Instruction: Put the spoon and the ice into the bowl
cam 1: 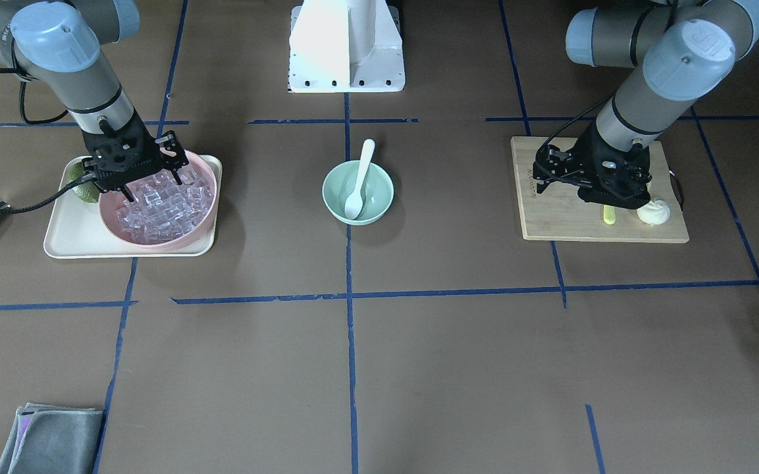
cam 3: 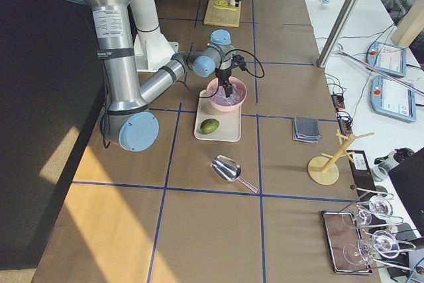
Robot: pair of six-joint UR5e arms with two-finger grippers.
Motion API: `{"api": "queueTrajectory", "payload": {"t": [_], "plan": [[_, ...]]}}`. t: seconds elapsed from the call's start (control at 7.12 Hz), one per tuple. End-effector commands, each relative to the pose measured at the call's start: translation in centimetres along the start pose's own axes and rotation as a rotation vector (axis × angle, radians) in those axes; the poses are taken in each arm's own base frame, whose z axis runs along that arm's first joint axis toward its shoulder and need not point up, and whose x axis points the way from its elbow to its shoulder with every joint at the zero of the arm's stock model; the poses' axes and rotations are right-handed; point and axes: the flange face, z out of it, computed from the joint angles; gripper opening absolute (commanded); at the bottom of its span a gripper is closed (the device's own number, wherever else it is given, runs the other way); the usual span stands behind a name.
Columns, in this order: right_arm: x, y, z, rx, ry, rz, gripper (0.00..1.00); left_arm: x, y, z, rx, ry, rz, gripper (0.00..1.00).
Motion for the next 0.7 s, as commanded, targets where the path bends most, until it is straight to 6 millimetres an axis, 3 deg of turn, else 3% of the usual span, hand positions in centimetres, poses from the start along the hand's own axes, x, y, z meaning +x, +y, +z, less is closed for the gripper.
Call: {"api": "queueTrajectory", "payload": {"t": [0.0, 0.56], "plan": [[0.13, 0.15, 0.72, -0.008, 0.012, -0.001, 0.81, 0.07, 0.04, -0.07, 0.0, 0.002, 0.001, 0.87], [0.28, -0.21, 0.97, 0.019, 0.051, -0.03, 0.77, 0.12, 0.05, -0.14, 0.003, 0.002, 0.003, 0.87]]}}
